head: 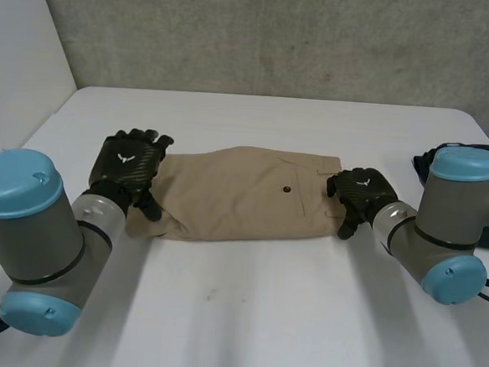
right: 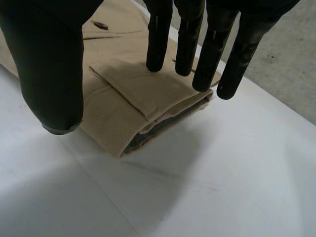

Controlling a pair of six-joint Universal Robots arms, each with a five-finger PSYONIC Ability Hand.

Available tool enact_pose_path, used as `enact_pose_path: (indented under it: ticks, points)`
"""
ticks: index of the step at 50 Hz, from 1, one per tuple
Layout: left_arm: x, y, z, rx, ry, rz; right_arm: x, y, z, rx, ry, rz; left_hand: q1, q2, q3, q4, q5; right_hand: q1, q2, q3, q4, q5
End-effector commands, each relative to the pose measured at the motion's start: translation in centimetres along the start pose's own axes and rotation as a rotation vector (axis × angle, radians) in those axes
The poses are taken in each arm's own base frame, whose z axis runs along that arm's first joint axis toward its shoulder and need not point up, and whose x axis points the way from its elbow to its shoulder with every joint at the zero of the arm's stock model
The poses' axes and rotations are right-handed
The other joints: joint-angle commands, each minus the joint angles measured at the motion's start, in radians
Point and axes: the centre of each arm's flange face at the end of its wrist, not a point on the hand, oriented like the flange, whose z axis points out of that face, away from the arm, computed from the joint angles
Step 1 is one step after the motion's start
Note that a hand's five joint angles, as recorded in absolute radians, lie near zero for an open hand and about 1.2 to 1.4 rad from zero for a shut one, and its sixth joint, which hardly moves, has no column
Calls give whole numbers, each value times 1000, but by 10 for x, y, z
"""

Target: Fold the laundry.

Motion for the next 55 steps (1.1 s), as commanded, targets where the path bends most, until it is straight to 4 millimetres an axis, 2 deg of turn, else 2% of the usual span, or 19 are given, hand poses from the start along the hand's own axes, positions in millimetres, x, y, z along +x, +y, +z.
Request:
enact_pose_path:
  ticks: [1,3,6,7,11,19,23,27,29,33,34,37,38,42,44,46,51,53,55]
  points:
    - [1,0,-1,2,3,5,-3,2,6,21,-39,-1,3,-4,-9,-5,-26,309,240,232,232,251]
    - [1,0,-1,3,2,5,-4,5,8,18,-41,0,3,-4,-9,-5,-26,402,334,325,325,345]
    - [1,0,-1,3,2,3,-3,5,10,23,-40,-1,3,-4,-9,-5,-26,920,852,844,844,863]
    - [1,0,-1,3,2,3,-3,5,10,22,-38,1,3,-4,-9,-5,-26,959,891,882,882,902]
    - [0,0,0,1,-1,5,9,2,8,19,0,6,0,-7,-12,-8,-29,960,891,883,883,902]
    - [-1,-1,-1,1,-4,3,70,-9,-19,-26,130,1,-6,-13,-18,-14,-35,960,891,883,883,902]
    - [-3,-5,-2,10,-9,3,111,-1,-34,-125,251,-103,-9,-16,-21,-17,-37,960,891,883,883,902]
    - [-4,-9,-2,21,-12,1,123,-11,-40,-140,313,-241,-12,-19,-24,-20,-40,960,891,883,883,902]
    - [-4,-11,-2,27,-12,-1,113,-21,-38,-111,299,-293,-12,-19,-24,-20,-40,960,891,883,883,902]
    - [-6,-17,-2,45,-20,-4,61,-65,-31,65,214,-395,-12,-19,-24,-20,-40,960,891,883,883,902]
    - [-7,-20,-2,55,-26,-5,37,-79,-30,141,167,-424,-15,-22,-27,-23,-43,960,891,883,883,902]
    - [-9,-25,0,70,-35,-8,-2,-94,-32,256,70,-467,-12,-19,-24,-20,-40,960,891,883,883,902]
    - [-10,-28,0,80,-41,-11,-33,-99,-36,323,-20,-503,-9,-16,-21,-17,-37,960,891,883,883,902]
    - [-13,-35,1,99,-67,-15,-109,-93,-56,439,-292,-599,-9,-16,-21,-17,-37,960,891,883,883,902]
    - [-15,-37,2,104,-86,-22,-128,-84,-61,456,-373,-626,-9,-16,-21,-17,-37,960,891,883,883,902]
    - [-20,-43,5,118,-117,-36,-139,-69,-57,441,-440,-635,-15,-22,-27,-23,-43,871,802,794,794,813]
    - [-23,-58,13,165,-133,-56,-136,-71,-58,386,-438,-520,-15,-22,-27,-23,-43,-230,-298,-307,-307,-287]
    - [-23,-62,17,177,-136,-58,-129,-78,-59,377,-431,-427,-15,-22,-27,-23,-43,-262,-331,-339,-339,-320]
    - [-20,-67,22,192,-125,-59,-100,-93,-56,361,-373,-249,-15,-22,-27,-23,-43,-262,-331,-339,-339,-320]
